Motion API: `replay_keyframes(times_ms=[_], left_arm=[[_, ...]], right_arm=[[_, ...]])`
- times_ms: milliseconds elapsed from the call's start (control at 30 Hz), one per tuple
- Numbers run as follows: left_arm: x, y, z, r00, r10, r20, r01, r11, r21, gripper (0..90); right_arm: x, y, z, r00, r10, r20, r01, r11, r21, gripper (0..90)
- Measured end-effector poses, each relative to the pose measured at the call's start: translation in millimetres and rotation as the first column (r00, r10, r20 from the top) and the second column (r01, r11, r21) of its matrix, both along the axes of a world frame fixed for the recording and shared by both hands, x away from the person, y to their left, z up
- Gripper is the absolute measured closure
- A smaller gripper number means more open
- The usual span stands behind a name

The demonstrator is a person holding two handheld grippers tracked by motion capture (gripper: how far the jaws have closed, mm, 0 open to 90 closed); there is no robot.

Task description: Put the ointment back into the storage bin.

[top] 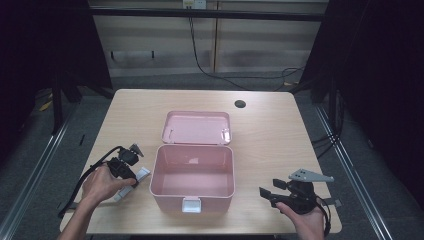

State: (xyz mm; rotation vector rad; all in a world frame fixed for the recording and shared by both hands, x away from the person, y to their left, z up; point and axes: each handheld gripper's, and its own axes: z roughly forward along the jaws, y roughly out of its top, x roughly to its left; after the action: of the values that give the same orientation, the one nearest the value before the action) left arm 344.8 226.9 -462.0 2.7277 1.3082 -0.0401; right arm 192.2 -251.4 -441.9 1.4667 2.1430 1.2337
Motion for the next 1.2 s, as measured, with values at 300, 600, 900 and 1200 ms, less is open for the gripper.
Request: replay_keyframes(times_ms=[300,600,900,1200], left_arm=[[-0.6,8.3,11.7,0.9999,0.006,0.011,-0.005,0.9979,-0.064,71.2],[-4.4,17.3,25.1,0.9995,-0.009,0.029,0.013,0.9914,-0.13,71.2],[-6.8,18.0,33.6,0.9989,-0.026,0.039,0.032,0.9886,-0.147,71.2],[-11.2,29.5,53.4,0.9978,-0.003,0.066,0.016,0.9818,-0.189,71.2]], right_arm=[[0.0,0.4,0.0,1.0,0.0,-0.005,0.0,1.0,0.001,35.4],[0.0,0.7,-0.1,1.0,0.003,-0.006,-0.003,1.0,0.002,34.8],[-0.3,0.5,-0.1,1.0,0.005,-0.006,-0.005,1.0,0.002,34.5],[-0.5,0.6,-0.1,1.0,0.008,-0.005,-0.008,1.0,0.003,34.0]])
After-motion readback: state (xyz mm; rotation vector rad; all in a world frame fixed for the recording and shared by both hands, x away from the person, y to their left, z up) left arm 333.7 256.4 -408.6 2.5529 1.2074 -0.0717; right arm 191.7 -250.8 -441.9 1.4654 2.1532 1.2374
